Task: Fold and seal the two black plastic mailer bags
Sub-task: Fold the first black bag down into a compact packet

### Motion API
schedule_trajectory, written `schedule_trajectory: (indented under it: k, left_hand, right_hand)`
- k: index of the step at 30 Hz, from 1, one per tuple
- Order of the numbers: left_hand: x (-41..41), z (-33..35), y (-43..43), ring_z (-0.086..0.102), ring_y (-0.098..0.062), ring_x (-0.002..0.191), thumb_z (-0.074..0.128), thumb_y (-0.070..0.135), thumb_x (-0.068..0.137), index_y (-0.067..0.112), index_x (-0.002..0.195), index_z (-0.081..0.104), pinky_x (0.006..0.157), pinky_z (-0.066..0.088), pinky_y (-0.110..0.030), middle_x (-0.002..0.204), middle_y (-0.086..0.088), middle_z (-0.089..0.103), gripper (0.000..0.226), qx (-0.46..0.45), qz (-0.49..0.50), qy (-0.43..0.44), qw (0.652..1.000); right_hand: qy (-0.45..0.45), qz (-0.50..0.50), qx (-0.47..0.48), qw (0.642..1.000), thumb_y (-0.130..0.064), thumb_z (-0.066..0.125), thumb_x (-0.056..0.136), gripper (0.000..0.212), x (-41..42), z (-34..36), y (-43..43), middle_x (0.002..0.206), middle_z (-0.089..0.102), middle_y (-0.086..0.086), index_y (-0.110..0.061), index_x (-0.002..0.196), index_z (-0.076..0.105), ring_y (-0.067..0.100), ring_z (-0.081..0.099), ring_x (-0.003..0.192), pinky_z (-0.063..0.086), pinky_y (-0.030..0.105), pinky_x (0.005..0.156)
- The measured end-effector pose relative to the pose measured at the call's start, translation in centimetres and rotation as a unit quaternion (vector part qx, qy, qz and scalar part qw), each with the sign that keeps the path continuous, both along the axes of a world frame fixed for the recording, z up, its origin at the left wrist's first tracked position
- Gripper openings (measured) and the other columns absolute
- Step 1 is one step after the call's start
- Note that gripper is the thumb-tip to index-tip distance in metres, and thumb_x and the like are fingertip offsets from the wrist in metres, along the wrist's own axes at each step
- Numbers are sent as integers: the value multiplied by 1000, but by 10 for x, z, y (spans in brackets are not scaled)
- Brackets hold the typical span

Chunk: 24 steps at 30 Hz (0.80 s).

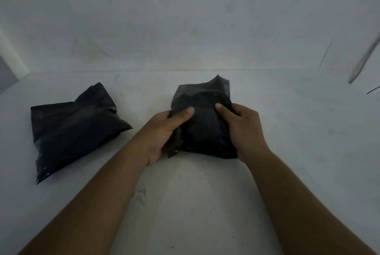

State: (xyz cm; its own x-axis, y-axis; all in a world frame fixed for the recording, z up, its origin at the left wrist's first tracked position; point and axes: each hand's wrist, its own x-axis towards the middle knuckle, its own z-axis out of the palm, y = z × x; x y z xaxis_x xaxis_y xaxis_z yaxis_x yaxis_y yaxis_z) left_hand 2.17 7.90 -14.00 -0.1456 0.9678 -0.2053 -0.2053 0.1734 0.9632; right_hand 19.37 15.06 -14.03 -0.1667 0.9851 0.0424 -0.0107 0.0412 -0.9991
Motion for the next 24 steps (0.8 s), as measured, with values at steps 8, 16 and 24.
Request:
schedule_trajectory:
  k: [8,16,24]
  left_hand:
    - [-3,-3,-3,71,-5,97,70,48,81,26,117,64,86,56,-28,105,12,76,43,107,24,258,960]
    - [-2,5,-2,71,-24,107,65,50,86,13,121,69,94,53,-38,117,-8,74,51,-24,26,-93,995]
    - [-6,6,1,72,-30,102,65,36,91,9,119,71,83,57,-39,114,-13,74,38,-42,81,-136,987]
  right_hand:
    - [60,73,-64,993,-19,56,100,21,11,-2,13,100,77,11,-6,106,72,28,73,97,60,38,85]
    - [-195,10,164,967,-38,54,99,39,-2,-9,5,62,59,-1,-9,74,63,16,53,60,42,34,61]
    - [-242,49,127,961,-51,46,100,57,-1,-2,-2,52,39,-2,-9,61,38,15,37,52,30,31,55]
